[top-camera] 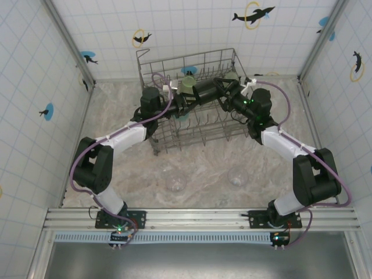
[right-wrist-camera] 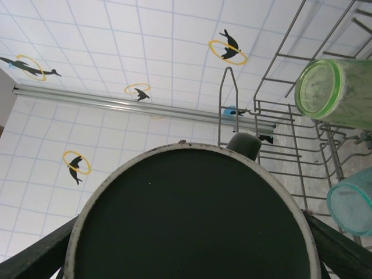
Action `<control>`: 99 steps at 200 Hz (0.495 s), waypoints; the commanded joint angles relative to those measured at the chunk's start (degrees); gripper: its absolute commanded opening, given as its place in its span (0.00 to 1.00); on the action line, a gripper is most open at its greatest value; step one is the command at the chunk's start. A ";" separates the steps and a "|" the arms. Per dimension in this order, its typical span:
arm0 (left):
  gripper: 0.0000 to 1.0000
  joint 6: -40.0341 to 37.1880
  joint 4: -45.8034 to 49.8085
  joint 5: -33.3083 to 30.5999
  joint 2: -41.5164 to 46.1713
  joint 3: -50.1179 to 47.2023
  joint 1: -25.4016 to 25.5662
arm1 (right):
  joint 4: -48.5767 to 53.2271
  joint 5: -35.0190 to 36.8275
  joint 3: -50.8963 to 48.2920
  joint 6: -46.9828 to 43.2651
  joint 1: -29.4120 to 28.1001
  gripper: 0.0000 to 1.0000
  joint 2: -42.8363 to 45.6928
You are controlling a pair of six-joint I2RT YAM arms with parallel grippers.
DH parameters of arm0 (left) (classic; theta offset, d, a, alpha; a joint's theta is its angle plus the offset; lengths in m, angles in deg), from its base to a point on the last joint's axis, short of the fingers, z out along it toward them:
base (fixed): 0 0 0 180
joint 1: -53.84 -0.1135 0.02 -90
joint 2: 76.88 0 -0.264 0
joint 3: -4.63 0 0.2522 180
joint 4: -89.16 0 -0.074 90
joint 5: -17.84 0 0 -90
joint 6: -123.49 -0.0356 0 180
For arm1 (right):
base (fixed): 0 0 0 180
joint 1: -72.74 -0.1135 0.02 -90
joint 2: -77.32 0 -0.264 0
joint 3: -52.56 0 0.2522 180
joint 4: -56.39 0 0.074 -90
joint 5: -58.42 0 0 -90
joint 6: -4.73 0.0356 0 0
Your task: Load the cups into the dish rack
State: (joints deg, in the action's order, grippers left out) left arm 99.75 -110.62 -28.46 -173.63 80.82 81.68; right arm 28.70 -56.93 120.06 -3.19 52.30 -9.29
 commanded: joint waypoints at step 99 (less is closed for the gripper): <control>0.96 -12.12 15.47 -6.77 8.50 0.28 1.31 | 2.55 7.44 3.21 -12.77 1.59 0.00 1.01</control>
State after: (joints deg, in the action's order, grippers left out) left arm 92.10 -99.36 -32.87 -168.45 81.11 82.68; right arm 32.72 -52.38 119.73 -10.73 53.65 -9.29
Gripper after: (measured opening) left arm 0.915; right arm 0.846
